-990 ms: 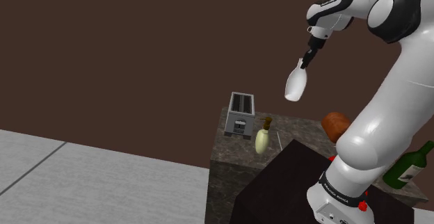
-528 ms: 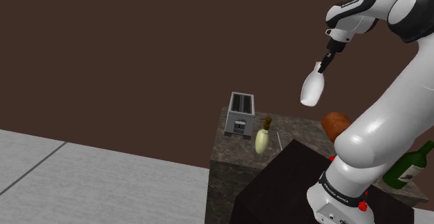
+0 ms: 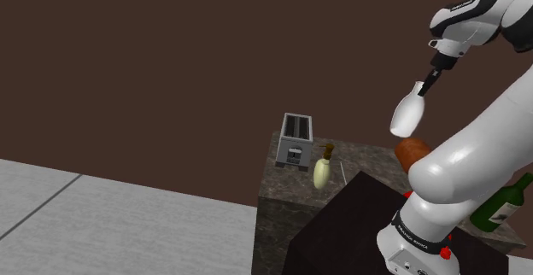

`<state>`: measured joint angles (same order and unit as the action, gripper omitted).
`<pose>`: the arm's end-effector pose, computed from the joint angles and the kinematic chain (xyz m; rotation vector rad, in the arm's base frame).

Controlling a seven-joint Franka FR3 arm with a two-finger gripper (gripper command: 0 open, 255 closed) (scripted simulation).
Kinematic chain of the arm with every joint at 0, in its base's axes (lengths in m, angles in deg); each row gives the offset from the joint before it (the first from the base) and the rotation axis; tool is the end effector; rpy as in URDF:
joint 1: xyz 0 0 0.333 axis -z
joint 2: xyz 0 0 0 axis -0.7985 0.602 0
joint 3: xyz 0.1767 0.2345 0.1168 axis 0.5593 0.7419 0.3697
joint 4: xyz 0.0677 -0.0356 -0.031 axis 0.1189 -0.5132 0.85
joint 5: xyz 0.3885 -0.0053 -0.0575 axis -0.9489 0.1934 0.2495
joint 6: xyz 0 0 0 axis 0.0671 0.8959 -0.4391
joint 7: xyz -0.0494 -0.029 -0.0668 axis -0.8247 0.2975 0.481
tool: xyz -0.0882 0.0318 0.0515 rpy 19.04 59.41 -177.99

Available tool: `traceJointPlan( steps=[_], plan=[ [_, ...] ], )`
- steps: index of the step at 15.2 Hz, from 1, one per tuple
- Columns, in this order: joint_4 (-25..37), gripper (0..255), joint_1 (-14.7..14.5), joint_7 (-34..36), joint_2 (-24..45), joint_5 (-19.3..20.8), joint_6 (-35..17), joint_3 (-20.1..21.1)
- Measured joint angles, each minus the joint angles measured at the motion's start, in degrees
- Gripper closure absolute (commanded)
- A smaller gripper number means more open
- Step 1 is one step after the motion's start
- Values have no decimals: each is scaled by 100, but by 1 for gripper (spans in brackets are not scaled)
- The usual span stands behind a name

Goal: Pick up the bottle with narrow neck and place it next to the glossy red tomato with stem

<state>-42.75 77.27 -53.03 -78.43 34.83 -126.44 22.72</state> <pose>0.1817 -0.4914 0.5102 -3.1263 -0.1337 -0.1867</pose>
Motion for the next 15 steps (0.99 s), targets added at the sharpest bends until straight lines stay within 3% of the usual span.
traceJointPlan(
  steps=[6, 15],
  plan=[
    [27, 255, 304, -771, -17, 55, 70, -491],
    [-453, 255, 334, -1074, 203, -105, -547, -684]
  ],
)
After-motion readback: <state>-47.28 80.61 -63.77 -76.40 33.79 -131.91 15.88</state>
